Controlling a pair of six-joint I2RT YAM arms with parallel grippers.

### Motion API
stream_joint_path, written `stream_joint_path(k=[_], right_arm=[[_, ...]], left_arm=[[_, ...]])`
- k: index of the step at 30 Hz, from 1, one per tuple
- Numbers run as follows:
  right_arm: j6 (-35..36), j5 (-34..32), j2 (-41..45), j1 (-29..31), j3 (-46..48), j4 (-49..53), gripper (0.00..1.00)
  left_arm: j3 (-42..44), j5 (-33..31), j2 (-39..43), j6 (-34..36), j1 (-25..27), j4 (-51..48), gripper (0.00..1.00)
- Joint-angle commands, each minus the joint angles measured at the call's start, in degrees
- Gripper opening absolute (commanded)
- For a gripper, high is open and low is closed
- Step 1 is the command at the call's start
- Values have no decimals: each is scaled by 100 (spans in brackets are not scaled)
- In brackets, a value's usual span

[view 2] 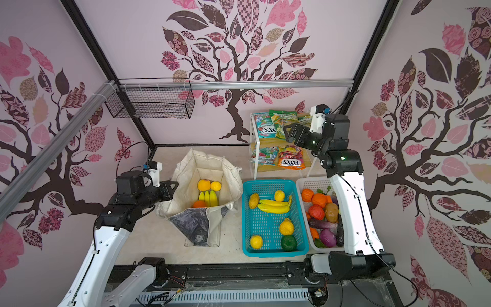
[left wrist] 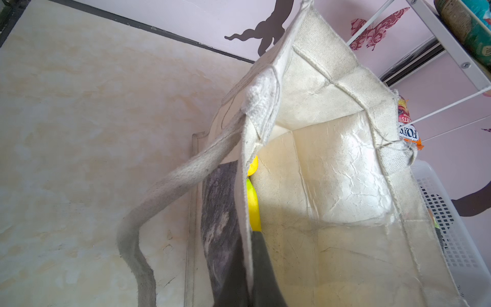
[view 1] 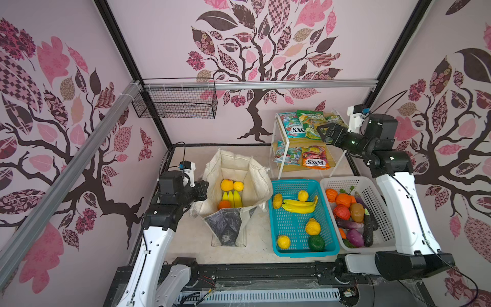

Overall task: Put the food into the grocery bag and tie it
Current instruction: 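Release the bag rim and move the right gripper to the candy shelf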

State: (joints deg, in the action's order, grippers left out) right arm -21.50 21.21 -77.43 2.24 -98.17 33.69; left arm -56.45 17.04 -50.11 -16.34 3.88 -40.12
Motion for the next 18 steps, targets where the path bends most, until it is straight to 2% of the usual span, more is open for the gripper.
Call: stream_joint_path(k=[1,4,9,18], right_arm=[[121,-276,-143,-24,-160,-50,88],[234,-484,-259,-27,-181,-48,82],[488,-920,-481,-41,-295,22,79],[490,-885,-717,-138,-360,-73,78]], left_arm=[[95,63,9,145,-21,88,0],[105,63,36,140,-20,88,0],[102,137,1,131,-22,92,0],[99,132,-33,148,-27,92,0]])
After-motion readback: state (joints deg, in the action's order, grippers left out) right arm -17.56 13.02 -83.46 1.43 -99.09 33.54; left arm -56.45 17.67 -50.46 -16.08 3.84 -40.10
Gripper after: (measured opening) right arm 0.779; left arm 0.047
